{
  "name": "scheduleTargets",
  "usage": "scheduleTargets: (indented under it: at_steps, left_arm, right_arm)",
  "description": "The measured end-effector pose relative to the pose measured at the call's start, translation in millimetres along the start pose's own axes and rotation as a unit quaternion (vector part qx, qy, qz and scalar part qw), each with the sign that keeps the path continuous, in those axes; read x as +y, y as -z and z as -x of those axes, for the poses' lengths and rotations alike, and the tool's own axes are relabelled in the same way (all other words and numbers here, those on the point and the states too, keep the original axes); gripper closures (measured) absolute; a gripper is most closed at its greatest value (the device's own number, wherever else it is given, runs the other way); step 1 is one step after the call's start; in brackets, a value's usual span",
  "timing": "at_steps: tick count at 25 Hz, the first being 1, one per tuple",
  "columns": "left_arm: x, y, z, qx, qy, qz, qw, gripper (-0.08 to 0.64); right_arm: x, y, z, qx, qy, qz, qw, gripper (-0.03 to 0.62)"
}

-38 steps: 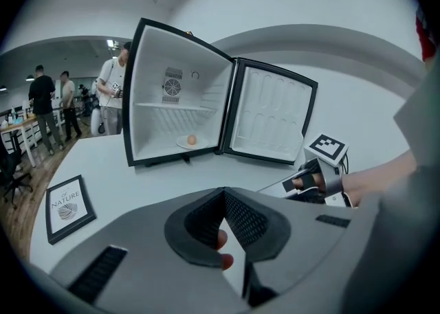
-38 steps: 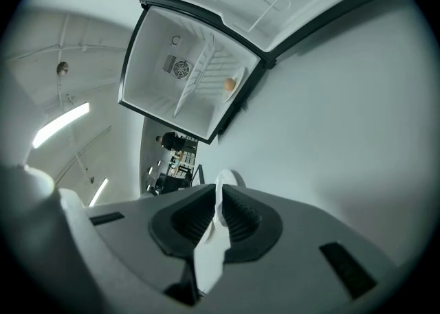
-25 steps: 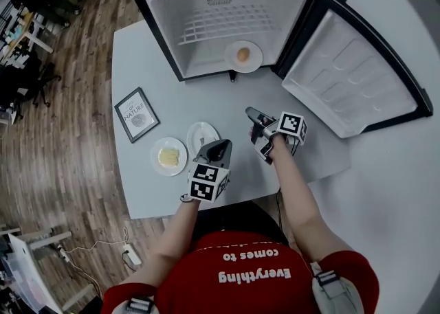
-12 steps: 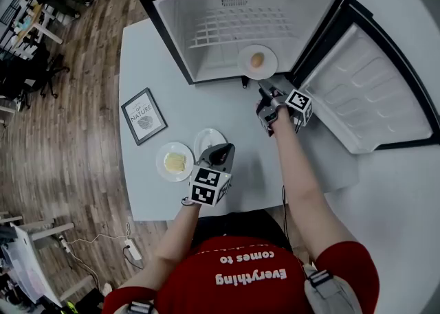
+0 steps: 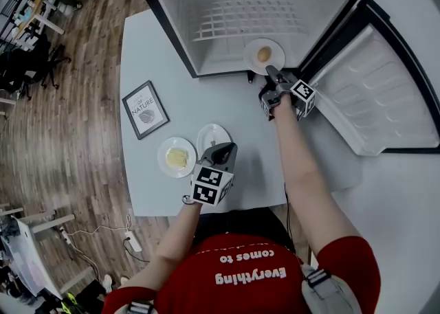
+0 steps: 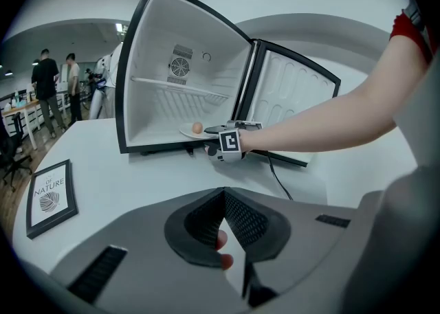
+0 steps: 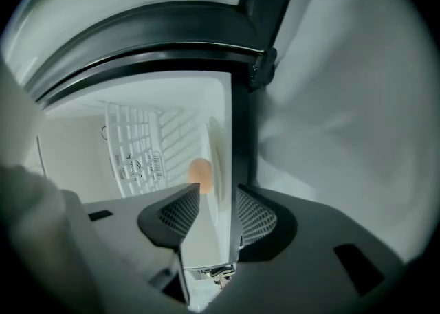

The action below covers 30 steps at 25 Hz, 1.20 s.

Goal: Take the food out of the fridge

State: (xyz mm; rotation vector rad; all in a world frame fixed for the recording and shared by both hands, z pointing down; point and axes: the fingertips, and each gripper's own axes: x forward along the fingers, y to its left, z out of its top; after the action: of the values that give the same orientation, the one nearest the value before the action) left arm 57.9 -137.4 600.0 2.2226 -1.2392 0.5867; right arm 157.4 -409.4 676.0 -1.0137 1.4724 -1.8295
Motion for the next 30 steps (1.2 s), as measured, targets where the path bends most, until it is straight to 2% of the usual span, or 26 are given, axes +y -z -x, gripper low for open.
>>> scheduleTargets:
  at_steps: [2,4,5,14,18,24,30]
  left_arm:
    - [-1.3,-0.7,1.5,-0.001,0.002,0.000,1.0000,0.554]
    - [-0.4,-0.2,4.0,-0.001,0.001,0.000,1.0000,0.554]
    - [0.9,0.6,5.5,0.000,0.000,0.000,1.0000,0.554]
    - [4.8,2.6,13.9,-0.002,-0.007,-0.002,1.0000,0.554]
    - [4.0,0.8,18.8,-0.008,-0.007,-0.006,0.9999,0.554]
    - [1.9,-0.6,35.0,-0.019,-0.007,-0.005,0.9998,0.554]
    - [-4.0,-5.1,62.0,-0.028,-0.004,-0.008,0.9996,0.554]
  right_arm:
    - [-3.9,-1.3,-0.9,-0.004,0.002,-0.008,1.000,0.435]
    - [-7.1,-0.9,0.1,-0.004,0.010,0.006,1.000,0.536]
    - [-7.0,-0.3,0.6,-0.003,0.009,0.015,1.000,0.556]
    - [7.4,4.3,7.0,0.017,-0.023,0.025,0.999,0.568]
    - [21.7,9.9,15.9,0.027,-0.049,0.024,0.998,0.568]
    - [54.1,32.8,38.4,0.055,-0.092,0.040,0.993,0.568]
    - [78.2,68.3,72.6,0.080,-0.110,0.046,0.990,0.568]
